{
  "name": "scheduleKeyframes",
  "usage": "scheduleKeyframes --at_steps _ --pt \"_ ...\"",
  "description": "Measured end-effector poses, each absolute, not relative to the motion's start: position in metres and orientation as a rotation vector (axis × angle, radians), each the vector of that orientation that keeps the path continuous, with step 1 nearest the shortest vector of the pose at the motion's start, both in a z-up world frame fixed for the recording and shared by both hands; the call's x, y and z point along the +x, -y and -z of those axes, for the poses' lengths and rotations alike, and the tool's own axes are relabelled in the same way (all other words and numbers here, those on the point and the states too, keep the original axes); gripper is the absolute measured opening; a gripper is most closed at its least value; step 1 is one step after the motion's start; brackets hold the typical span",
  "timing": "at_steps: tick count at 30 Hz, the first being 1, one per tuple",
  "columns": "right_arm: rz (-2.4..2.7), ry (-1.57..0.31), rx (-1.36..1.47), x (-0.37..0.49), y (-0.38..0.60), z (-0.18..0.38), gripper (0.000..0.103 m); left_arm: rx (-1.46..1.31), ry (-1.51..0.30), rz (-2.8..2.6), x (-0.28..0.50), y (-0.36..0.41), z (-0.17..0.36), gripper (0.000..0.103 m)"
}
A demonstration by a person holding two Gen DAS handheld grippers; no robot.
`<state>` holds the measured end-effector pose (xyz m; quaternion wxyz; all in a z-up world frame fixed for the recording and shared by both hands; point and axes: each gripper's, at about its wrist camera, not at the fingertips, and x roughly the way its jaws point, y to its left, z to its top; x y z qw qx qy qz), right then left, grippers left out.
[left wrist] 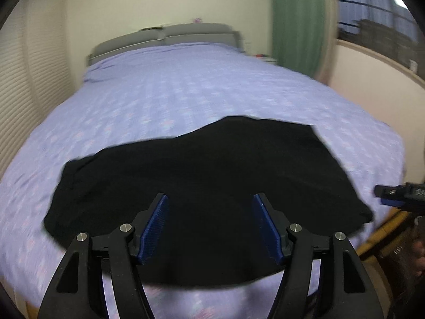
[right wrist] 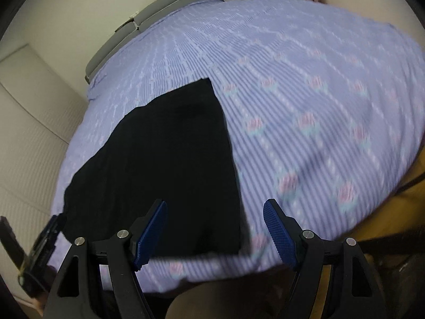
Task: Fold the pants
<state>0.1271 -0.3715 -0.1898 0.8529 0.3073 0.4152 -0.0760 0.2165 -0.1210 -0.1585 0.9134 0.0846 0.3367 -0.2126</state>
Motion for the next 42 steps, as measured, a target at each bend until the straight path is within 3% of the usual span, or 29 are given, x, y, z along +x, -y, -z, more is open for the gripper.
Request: scheduleKeyframes --at_steps 3,14,18,23,26,42 --pt "0.178 -0.859 0.672 0.12 0.371 0.19 0.076 0.243 -0.687 0.653 0.237 0.151 0.147 0.066" --pt "0.419 -0.812 0.799 0.131 0.368 0.193 0.076 0.913 -0.58 1.311 0.348 0.316 0.126 0.065" --pt "0.491 -0.81 0.816 0.14 0.361 0.196 0.076 0.992 -0.668 1.455 0.383 0.363 0.14 0.064" --pt "0.51 -0.814 0.824 0.151 0.354 0.198 0.076 1.133 -0.795 1.585 0.404 0.417 0.183 0.056" --pt "0.52 -0.816 0.823 0.153 0.359 0.197 0.076 1.205 -0.862 1.633 0.403 0.431 0.206 0.044" --pt "0.417 -0.927 0.904 0.159 0.384 0.231 0.076 1.339 -0.958 1.674 0.389 0.456 0.236 0.04"
